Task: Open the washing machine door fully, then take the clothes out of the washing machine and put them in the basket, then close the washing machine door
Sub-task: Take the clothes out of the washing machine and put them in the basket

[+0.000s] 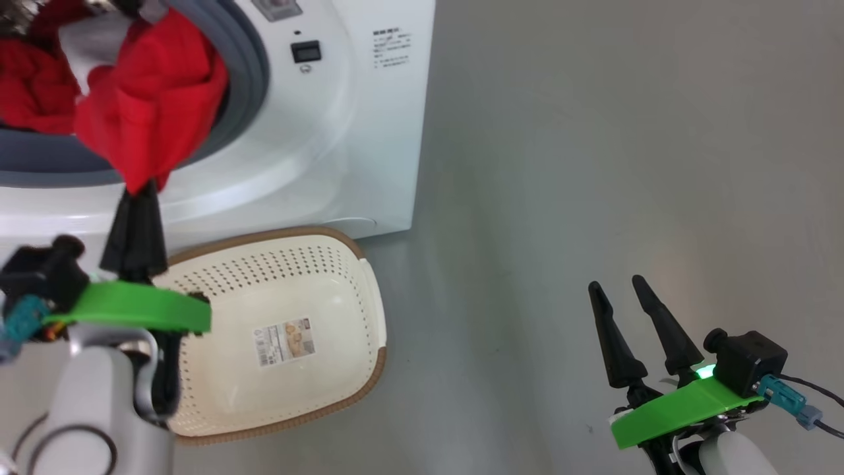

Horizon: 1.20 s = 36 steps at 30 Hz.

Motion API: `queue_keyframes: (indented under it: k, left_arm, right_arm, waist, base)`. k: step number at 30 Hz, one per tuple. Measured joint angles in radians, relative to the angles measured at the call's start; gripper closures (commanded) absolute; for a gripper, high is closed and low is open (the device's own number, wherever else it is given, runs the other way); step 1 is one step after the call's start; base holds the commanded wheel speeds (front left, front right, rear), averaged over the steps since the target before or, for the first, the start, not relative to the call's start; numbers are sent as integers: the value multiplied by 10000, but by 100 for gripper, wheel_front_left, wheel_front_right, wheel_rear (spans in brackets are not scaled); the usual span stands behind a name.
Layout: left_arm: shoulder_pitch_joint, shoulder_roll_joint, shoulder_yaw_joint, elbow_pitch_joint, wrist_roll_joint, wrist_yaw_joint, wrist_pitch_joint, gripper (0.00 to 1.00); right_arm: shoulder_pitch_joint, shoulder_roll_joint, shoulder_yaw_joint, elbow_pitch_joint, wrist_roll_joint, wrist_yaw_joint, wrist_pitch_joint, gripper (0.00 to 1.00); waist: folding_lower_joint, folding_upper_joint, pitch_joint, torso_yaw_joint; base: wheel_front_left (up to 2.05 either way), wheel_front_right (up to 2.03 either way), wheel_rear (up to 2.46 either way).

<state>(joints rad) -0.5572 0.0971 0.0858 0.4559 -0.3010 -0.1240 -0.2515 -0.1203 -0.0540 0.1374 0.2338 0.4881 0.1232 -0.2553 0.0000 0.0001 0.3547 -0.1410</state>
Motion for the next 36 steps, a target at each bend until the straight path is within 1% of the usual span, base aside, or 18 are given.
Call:
queue_keyframes:
  k: [6,10,15,19,21,22,24,27,30,34,36]
  left_arm:
    - [1389,-332,-111,-1195,82,0,-10,100]
    - [2043,-493,178,-1964,82,-2,-10,100]
    - [2494,-570,598,-3053,82,-2,-12,100]
    - [2842,-617,612,-3749,61,-2,-10,100]
    - [2930,-625,608,-4209,-180,-2,-12,100]
    - [2935,-625,604,-4669,-320,-2,-12,100]
    - [2935,-625,560,-5016,-426,-2,-13,100]
    - [2935,-625,380,-5154,-426,0,-13,100]
    - [2935,-625,242,-4907,-422,2,-13,100]
    - [2935,-625,161,-4075,-548,2,-13,100]
    - [2932,-625,125,-3519,-612,2,-13,96]
  right_arm:
    - [195,-75,-151,17,0,0,0,0]
    - [200,-121,-268,6,0,0,0,0]
    - [241,-151,-301,0,0,0,0,0]
    - [369,-165,-303,-6,0,0,0,0]
    - [368,-176,-297,-13,0,0,0,0]
    - [366,-182,-309,-40,0,0,0,0]
    - [362,-184,-339,-67,0,0,0,0]
    - [359,-182,-349,-82,-2,0,0,0]
    - [349,-178,-343,-82,-2,0,0,0]
    - [294,-144,-324,-98,-2,0,0,0]
    - [252,-121,-313,-130,-2,0,0,0]
  waist:
    - [0,0,-400,311]
    - [0,0,-550,534]
    - [0,0,-665,734]
    - [0,0,-679,789]
    - [0,0,-654,785]
    - [0,0,-597,778]
    - [0,0,-526,776]
    - [0,0,-459,759]
    - [0,0,-436,696]
    - [0,-1,-319,620]
    - [0,0,-207,595]
  base:
    - [0,0,0]
    - [0,0,0]
    - [0,0,0]
    - [0,0,0]
    - [0,0,0]
    - [0,0,0]
    - [0,0,0]
    - [0,0,0]
    - [0,0,0]
    - [0,0,0]
    - [0,0,0]
